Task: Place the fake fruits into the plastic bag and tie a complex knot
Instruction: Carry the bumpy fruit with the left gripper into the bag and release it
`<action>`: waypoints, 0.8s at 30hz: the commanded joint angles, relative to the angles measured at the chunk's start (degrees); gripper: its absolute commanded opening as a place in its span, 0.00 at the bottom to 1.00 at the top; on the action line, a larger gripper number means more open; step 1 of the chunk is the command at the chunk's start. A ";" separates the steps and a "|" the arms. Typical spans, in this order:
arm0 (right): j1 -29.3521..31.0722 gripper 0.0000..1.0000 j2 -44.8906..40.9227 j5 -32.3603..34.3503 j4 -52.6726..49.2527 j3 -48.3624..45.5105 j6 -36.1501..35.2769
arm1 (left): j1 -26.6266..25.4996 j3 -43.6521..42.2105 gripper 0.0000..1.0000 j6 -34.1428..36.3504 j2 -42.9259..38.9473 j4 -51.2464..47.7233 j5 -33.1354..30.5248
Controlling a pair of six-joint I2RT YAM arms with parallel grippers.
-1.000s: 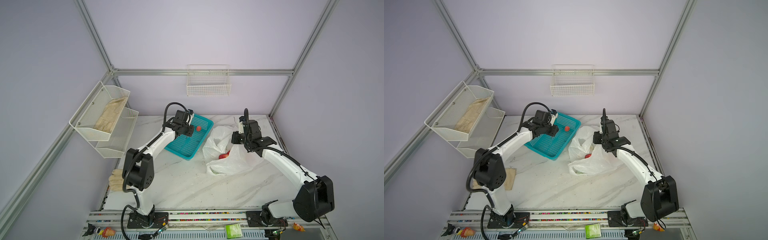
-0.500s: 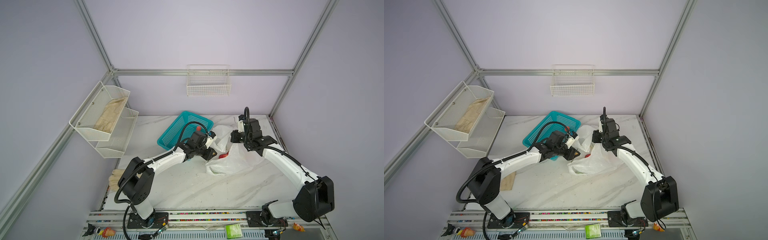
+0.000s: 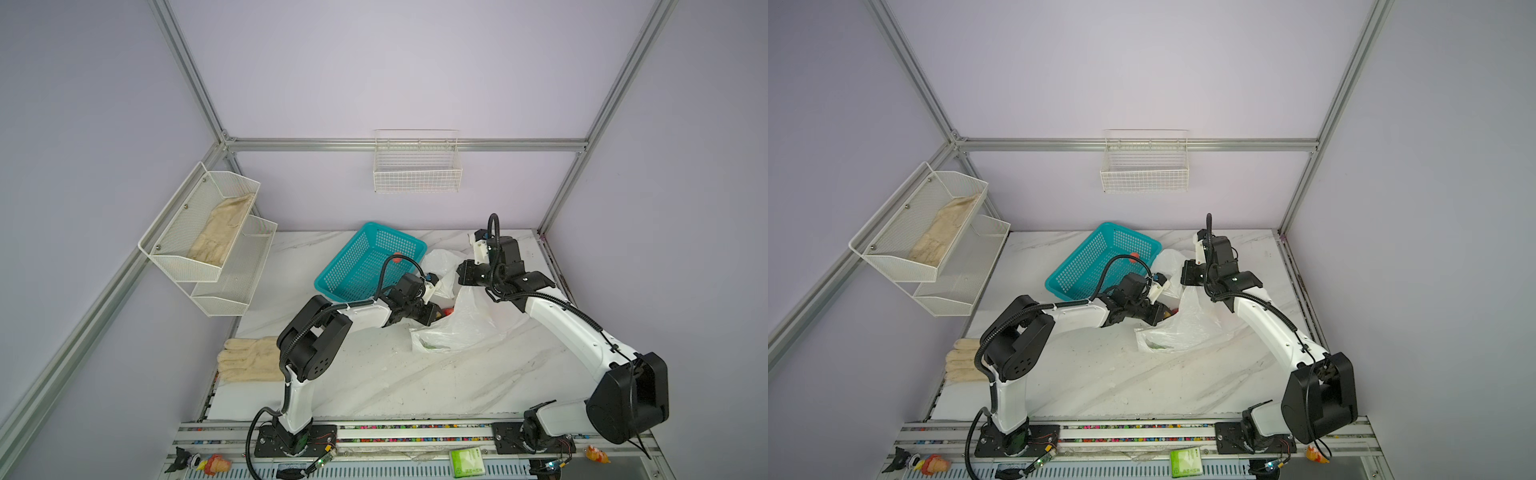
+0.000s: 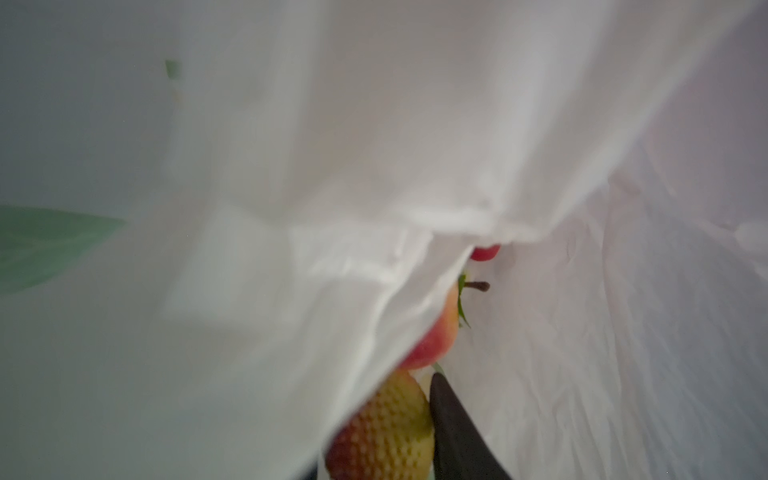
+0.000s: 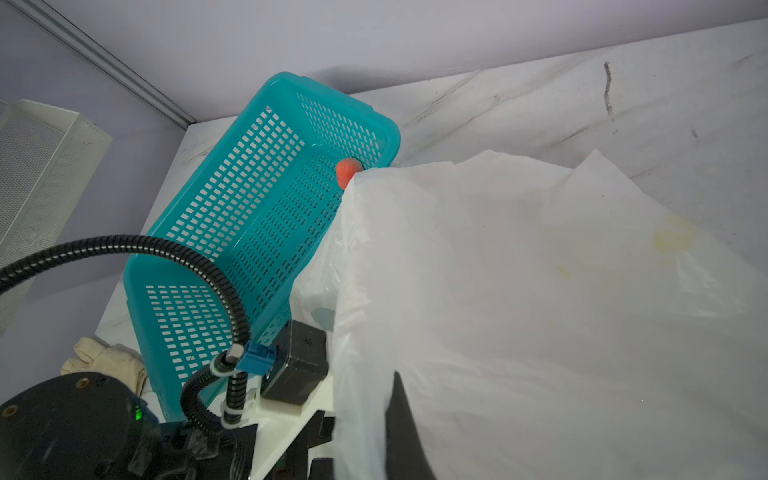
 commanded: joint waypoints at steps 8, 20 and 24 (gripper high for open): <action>-0.19 0.00 -1.26 -0.75 0.58 -0.51 -0.37 | 0.71 13.97 0.38 -4.39 5.44 9.08 -8.41; -0.20 0.00 -1.26 1.35 -0.15 -0.24 -1.44 | 0.72 17.58 0.61 -4.10 10.88 10.66 -9.07; -0.23 0.00 -1.26 3.25 -0.91 -0.26 -2.16 | 0.97 15.51 0.72 -1.72 7.43 9.15 -10.46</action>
